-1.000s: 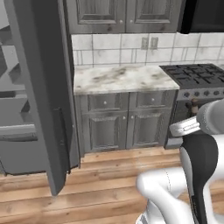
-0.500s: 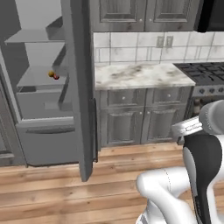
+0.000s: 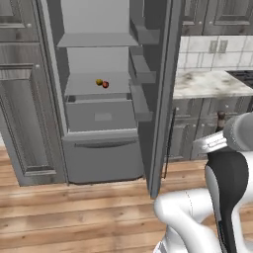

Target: Place the liquor on the top shelf of the fridge to keep it out of children's reach, and place the lemon and apple on lower shelves for easy access.

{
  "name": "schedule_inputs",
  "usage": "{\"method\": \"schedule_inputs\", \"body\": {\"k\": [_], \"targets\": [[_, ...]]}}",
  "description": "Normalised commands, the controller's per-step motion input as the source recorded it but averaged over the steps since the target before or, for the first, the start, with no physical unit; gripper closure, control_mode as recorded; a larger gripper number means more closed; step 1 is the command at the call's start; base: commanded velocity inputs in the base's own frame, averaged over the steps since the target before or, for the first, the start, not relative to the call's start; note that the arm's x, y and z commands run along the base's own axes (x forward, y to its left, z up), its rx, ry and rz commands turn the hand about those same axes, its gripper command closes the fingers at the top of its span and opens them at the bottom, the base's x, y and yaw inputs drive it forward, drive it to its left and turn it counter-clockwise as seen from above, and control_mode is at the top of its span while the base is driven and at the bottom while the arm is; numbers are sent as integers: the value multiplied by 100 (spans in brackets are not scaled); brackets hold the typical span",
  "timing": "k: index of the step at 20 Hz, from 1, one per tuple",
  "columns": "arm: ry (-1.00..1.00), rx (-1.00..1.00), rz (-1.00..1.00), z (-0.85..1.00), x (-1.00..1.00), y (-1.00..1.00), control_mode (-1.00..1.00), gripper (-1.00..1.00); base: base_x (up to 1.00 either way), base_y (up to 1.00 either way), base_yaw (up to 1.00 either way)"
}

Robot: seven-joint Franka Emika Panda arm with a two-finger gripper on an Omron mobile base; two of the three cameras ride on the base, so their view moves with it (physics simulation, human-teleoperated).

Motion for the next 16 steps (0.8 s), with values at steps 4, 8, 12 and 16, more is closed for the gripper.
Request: {"method": "schedule_inputs", "body": {"k": [4, 8, 12, 16], "targets": [[0, 0, 0, 0, 0, 0, 100, 100, 0, 100, 0], [0, 0, 0, 0, 0, 0, 100, 100, 0, 95, 0], [0, 0, 0, 0, 0, 0, 100, 100, 11, 50, 0], [0, 0, 0, 0, 0, 0, 100, 100, 29, 13, -1]]}}
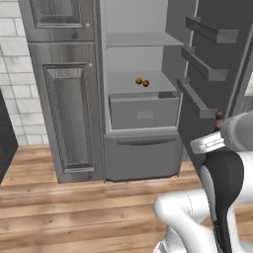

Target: Place the liquor on the top shelf of the fridge to keep it out of children's reach, and place the lemon and apple on lower shelves for easy access.

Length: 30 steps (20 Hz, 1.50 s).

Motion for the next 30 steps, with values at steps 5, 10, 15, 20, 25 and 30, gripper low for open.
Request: {"method": "schedule_inputs", "body": {"k": [5, 10, 15, 20, 25, 30], "targets": [[0, 0, 0, 0, 0, 0, 100, 100, 40, 1, -3], [0, 0, 0, 0, 0, 0, 100, 100, 46, 11, -4], [0, 0, 0, 0, 0, 0, 100, 100, 51, 13, -4], [0, 0, 0, 0, 0, 0, 100, 100, 54, 14, -5], [0, 0, 0, 0, 0, 0, 100, 100, 56, 22, -6], [0, 0, 0, 0, 0, 0, 100, 100, 61, 24, -8]]}}
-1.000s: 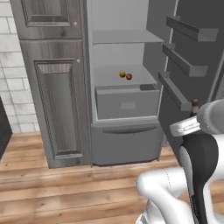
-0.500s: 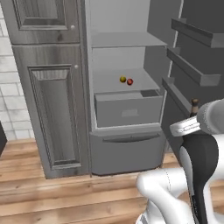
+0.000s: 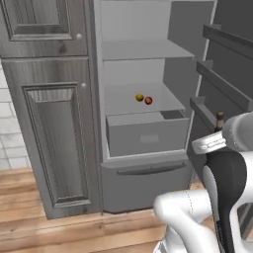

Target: Place the liquor on the top shelf of the fridge to keep it out of children's reach, and place the lemon and apple on lower shelves for easy access.

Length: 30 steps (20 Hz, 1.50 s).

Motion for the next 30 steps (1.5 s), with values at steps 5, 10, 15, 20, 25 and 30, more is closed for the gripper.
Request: {"method": "schedule_inputs", "body": {"k": [5, 10, 15, 20, 25, 30], "targets": [[0, 0, 0, 0, 0, 0, 100, 100, 62, 21, -8], [0, 0, 0, 0, 0, 0, 100, 100, 66, 24, -9], [0, 0, 0, 0, 0, 0, 100, 100, 65, 25, -9], [0, 0, 0, 0, 0, 0, 100, 100, 57, 25, -9], [0, 0, 0, 0, 0, 0, 100, 100, 40, 24, -8], [0, -1, -1, 0, 3, 2, -100, 100, 21, 14, -6]]}}
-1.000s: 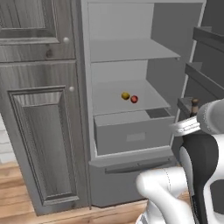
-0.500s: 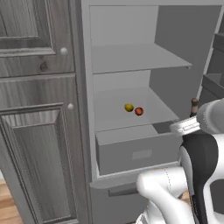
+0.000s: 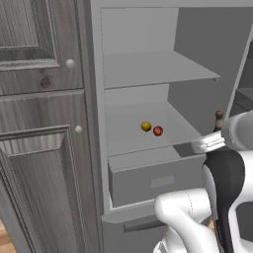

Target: Place the liquor on the top shelf of the fridge to keep it out of children's reach, and place the lemon and apple on lower shelves for easy access.

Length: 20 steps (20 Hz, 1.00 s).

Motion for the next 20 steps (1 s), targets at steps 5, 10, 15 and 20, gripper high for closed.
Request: {"method": "schedule_inputs", "body": {"k": [5, 10, 15, 20], "targets": [[-1, -2, 0, 5, 0, 6, -100, 100, 0, 0, 0], [-4, -1, 0, 21, 0, 9, -100, 100, 0, 0, 0], [-5, 0, 0, 33, 0, 0, -100, 100, 0, 0, 0], [-6, 0, 0, 36, 0, 0, -100, 100, 0, 0, 0]]}}
